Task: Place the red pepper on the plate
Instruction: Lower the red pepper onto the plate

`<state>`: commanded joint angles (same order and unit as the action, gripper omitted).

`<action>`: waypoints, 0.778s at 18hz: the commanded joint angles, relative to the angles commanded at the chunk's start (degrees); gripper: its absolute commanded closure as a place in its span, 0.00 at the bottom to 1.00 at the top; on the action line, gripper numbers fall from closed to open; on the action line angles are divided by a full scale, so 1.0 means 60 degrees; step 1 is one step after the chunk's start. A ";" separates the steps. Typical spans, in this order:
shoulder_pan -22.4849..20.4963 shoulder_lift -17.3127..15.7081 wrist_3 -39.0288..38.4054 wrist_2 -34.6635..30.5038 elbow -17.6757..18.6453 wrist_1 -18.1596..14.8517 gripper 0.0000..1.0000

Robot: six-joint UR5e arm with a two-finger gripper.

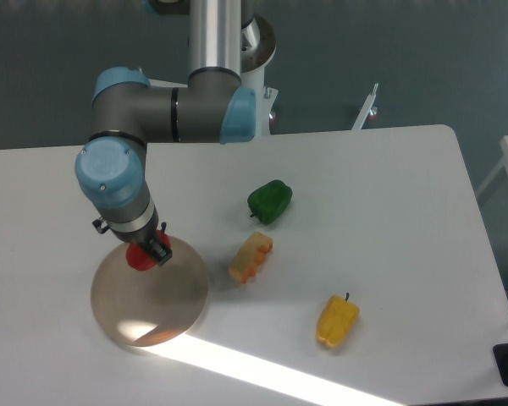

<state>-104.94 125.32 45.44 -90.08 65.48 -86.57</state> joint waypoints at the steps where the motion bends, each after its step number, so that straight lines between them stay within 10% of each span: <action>1: 0.0044 0.0118 0.0000 -0.0132 -0.0029 0.0029 0.50; 14: 0.0132 0.0895 -0.0015 -0.0412 -0.0250 0.0396 0.50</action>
<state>-104.15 130.69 45.35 -92.55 63.98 -84.20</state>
